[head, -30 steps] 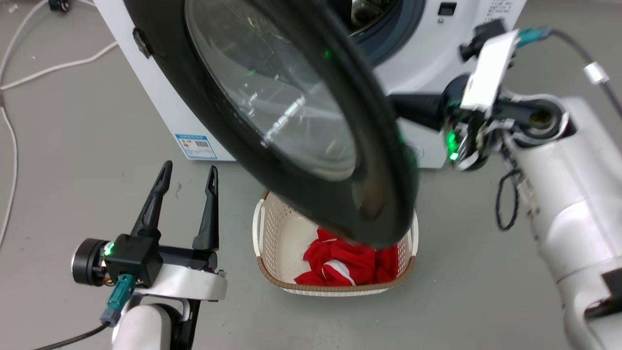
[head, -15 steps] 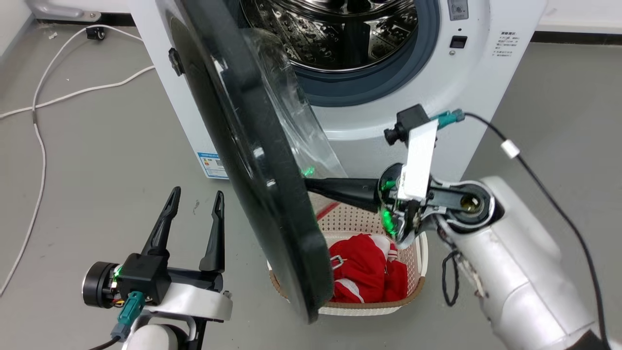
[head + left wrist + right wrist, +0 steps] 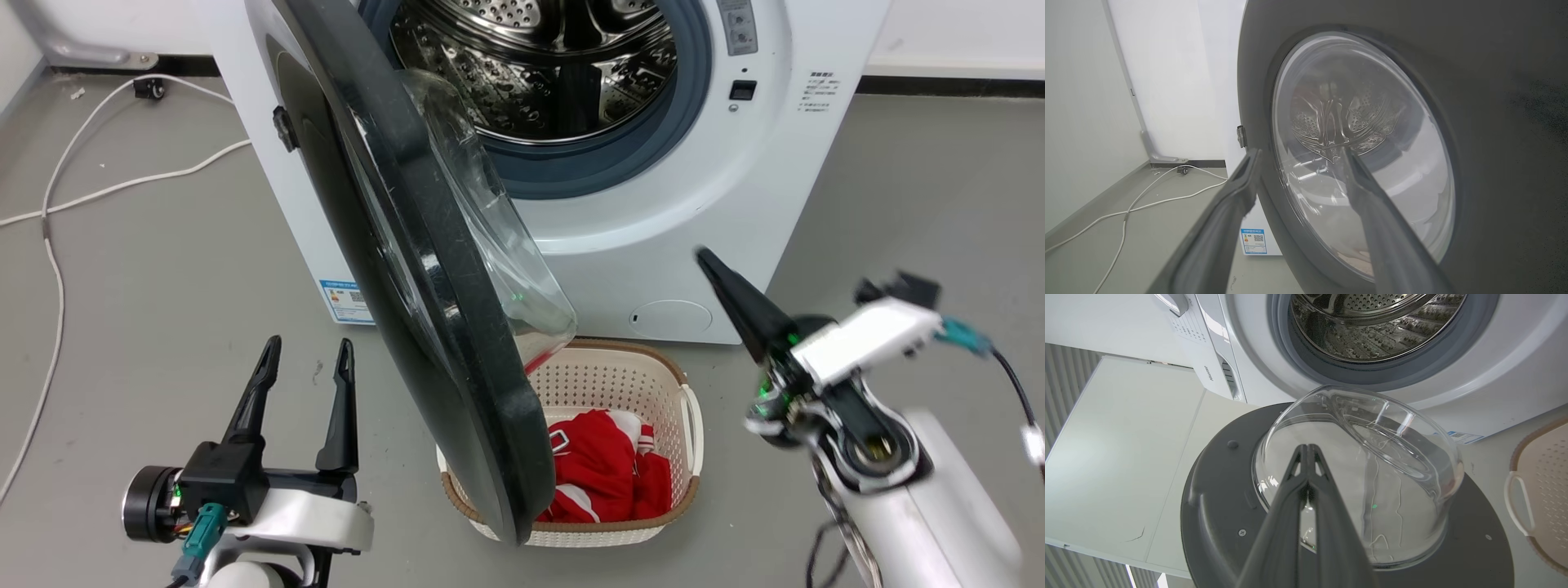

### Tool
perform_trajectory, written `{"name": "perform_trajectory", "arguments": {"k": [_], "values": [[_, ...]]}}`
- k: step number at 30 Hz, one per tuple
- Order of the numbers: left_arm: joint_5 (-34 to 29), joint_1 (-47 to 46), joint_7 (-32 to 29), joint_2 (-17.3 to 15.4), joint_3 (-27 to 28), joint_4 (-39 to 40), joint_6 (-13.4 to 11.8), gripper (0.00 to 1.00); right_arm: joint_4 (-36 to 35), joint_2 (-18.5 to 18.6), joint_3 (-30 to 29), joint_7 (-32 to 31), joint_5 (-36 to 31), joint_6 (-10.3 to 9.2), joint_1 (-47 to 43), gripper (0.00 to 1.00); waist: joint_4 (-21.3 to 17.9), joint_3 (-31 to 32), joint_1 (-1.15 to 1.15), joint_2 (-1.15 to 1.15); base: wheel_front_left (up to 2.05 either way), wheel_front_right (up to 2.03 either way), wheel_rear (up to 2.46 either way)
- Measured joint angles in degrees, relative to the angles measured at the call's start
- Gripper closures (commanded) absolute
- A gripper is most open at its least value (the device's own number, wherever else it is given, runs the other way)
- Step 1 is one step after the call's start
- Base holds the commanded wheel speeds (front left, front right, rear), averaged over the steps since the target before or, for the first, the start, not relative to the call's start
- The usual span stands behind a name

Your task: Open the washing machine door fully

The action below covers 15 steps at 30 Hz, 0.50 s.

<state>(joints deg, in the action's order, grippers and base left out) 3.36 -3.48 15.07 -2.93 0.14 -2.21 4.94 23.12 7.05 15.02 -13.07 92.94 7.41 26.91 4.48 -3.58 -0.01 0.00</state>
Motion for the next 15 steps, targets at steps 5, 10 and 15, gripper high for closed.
{"name": "perform_trajectory", "arguments": {"k": [5,10,15], "values": [[-0.3,0.8,0.0,0.0,1.0,-0.3,0.0,0.0,-4.6,2.2,-2.7,10.4,-5.5,0.0,-9.2,0.0,-0.9,0.8,0.0,0.0,0.0,0.0,0.0],[-0.7,1.2,0.0,0.0,1.9,-0.6,0.0,0.0,-6.9,3.1,-5.1,20.9,-13.0,0.0,-15.9,0.0,-1.4,1.7,0.0,0.0,0.0,0.0,0.0],[-0.7,2.0,0.0,0.0,2.4,-0.7,0.0,0.0,-7.0,2.9,-9.7,27.4,-25.7,0.01,-19.5,0.0,-2.0,2.3,0.0,0.0,0.0,0.0,0.0]]}}
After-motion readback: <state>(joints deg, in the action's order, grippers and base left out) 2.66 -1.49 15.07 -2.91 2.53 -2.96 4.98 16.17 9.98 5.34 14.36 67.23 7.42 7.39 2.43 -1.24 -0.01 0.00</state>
